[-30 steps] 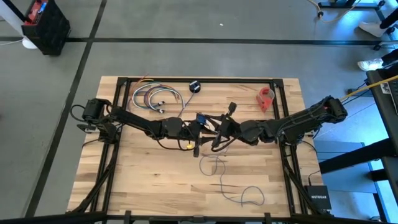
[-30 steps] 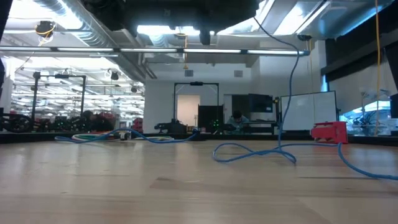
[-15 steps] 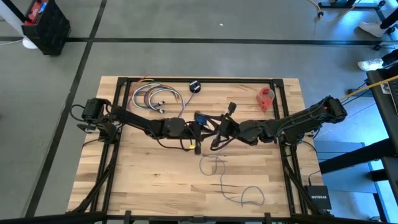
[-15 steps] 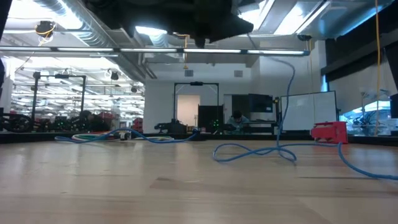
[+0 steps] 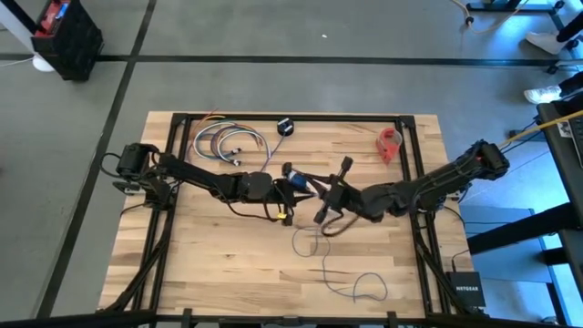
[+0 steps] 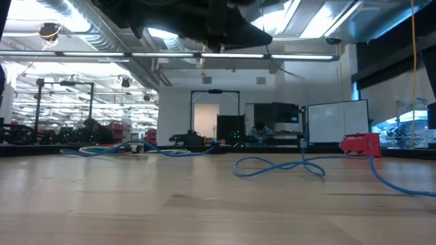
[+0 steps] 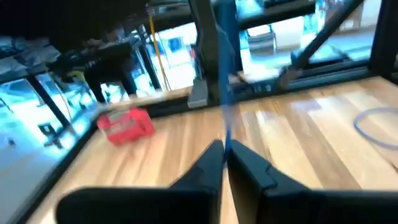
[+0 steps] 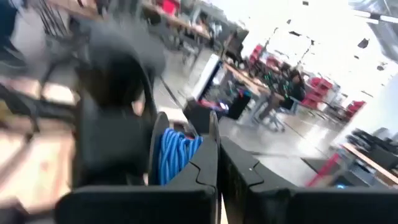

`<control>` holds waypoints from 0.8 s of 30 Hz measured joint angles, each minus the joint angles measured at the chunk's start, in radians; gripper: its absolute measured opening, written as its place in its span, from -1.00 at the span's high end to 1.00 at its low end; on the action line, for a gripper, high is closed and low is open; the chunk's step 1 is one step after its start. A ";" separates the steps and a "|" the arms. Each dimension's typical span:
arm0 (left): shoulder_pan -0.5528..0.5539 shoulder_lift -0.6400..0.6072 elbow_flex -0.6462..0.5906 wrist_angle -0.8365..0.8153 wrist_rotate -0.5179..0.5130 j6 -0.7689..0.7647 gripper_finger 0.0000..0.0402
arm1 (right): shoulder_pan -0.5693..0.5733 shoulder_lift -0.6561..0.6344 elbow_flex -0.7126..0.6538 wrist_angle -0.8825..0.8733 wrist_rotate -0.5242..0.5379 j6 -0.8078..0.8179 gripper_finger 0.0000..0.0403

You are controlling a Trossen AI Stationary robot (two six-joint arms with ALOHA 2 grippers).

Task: Coil cords
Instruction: Coil the blue wire onto the black spool

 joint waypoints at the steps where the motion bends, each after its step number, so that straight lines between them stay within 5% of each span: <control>1: -0.004 -0.003 -0.001 -0.002 0.000 -0.012 0.91 | 0.008 -0.002 0.002 0.025 0.001 -0.019 0.96; 24: -0.004 -0.030 -0.001 -0.083 -0.009 -0.017 0.89 | 0.095 0.000 0.001 0.115 0.000 -0.144 0.96</control>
